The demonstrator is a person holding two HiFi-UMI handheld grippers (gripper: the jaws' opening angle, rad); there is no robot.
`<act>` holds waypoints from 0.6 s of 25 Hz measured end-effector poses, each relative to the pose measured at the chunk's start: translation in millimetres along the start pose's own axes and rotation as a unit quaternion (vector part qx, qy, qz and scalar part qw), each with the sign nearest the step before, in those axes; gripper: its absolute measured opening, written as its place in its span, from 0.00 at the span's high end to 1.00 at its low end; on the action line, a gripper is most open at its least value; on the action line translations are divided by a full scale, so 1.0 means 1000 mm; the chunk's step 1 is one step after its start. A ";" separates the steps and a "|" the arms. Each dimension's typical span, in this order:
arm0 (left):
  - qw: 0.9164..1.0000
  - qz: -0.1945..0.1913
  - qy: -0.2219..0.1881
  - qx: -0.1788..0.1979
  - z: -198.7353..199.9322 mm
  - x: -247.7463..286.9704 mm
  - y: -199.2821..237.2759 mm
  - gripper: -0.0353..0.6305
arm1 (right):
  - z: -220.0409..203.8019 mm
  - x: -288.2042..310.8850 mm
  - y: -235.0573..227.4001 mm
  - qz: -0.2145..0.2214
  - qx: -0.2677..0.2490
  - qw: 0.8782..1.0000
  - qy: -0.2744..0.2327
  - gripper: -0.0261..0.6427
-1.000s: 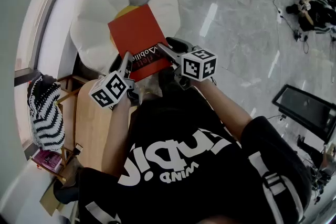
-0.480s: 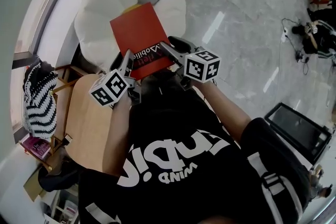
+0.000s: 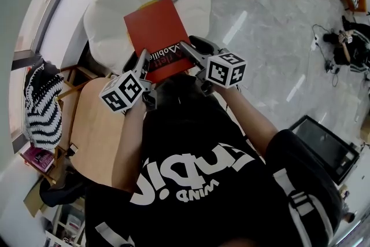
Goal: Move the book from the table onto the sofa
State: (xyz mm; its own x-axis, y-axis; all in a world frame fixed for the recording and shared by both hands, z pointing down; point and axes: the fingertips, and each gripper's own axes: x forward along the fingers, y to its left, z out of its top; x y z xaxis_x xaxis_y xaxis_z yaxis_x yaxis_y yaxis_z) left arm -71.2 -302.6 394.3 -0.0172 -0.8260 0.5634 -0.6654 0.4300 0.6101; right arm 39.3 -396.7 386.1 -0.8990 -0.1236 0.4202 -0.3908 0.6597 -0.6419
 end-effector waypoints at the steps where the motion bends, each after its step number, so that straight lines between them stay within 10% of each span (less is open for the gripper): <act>1: 1.000 -0.001 0.000 -0.003 0.002 0.002 0.003 0.71 | 0.000 0.004 0.000 -0.001 0.000 1.000 0.000 0.70; 15: 0.999 -0.010 0.023 -0.020 0.009 0.060 0.062 0.71 | -0.012 0.071 -0.035 -0.031 0.005 0.999 0.022 0.70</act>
State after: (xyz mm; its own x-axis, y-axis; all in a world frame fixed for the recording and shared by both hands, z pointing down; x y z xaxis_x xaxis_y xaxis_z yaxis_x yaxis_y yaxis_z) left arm -120.2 -328.9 460.8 0.0320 -0.8173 0.5753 -0.6343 0.4282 0.6436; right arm -8.4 -419.9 446.2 -0.8633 -0.1311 0.4873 -0.4480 0.6437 -0.6205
